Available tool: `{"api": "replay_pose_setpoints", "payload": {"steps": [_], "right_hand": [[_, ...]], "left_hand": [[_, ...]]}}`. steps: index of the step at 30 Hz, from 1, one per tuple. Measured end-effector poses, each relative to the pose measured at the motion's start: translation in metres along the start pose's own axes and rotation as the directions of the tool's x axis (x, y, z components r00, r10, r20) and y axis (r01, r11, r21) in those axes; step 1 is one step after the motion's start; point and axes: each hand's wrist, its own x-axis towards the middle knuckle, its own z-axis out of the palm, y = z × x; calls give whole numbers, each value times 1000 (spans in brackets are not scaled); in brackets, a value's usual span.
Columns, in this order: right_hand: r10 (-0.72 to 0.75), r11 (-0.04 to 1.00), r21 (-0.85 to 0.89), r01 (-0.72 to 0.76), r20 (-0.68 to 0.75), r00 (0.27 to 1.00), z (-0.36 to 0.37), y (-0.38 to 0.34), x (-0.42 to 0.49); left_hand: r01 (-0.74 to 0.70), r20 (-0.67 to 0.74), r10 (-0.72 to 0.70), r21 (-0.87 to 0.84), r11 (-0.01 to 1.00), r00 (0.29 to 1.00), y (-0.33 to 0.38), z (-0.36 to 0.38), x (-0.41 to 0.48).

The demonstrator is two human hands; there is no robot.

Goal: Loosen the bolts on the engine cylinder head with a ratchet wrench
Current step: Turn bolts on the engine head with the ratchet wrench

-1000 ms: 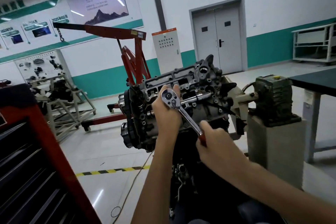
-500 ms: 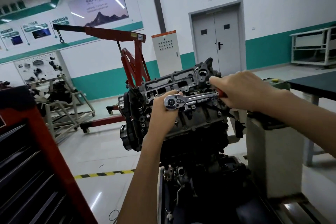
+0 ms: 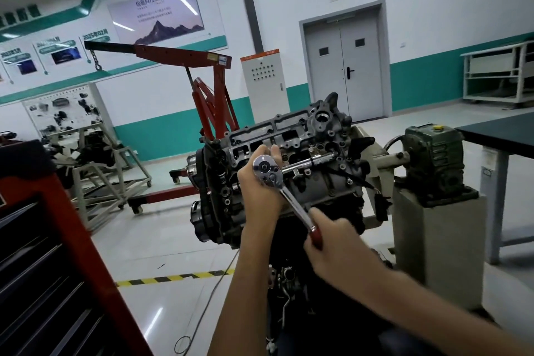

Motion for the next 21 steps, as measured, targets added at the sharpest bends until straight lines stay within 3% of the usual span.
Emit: {"api": "replay_pose_setpoints", "payload": {"steps": [3, 5, 7, 9, 13, 16, 19, 21], "right_hand": [[-131, 939, -295, 177, 171, 977, -57, 18, 26], [-205, 795, -518, 315, 259, 944, -99, 24, 56], [-265, 646, -667, 370, 258, 929, -130, 22, 82], [-263, 610, -710, 353, 240, 935, -137, 20, 91], [-135, 813, -548, 199, 154, 979, -89, 25, 48], [-2, 976, -219, 0, -7, 1000, -34, 20, 7], [103, 986, 145, -87, -110, 989, 17, 2, -11], [106, 976, 204, -77, -133, 985, 27, -2, -12]], "left_hand": [[-90, 137, 81, 63, 994, 987, 1, -10, 6], [-133, 226, 107, 105, 986, 968, 4, -13, 10], [-178, 328, 127, 130, 975, 936, 8, -13, 11], [-177, 350, 118, 141, 974, 929, 5, -13, 10], [-105, 193, 82, 113, 988, 978, -4, -11, 0], [-152, 104, 141, 101, 983, 984, -2, 2, -6], [-102, 73, 99, 39, 994, 992, -2, 13, -5], [-57, 83, 56, 15, 998, 995, -2, 12, -2]]}}
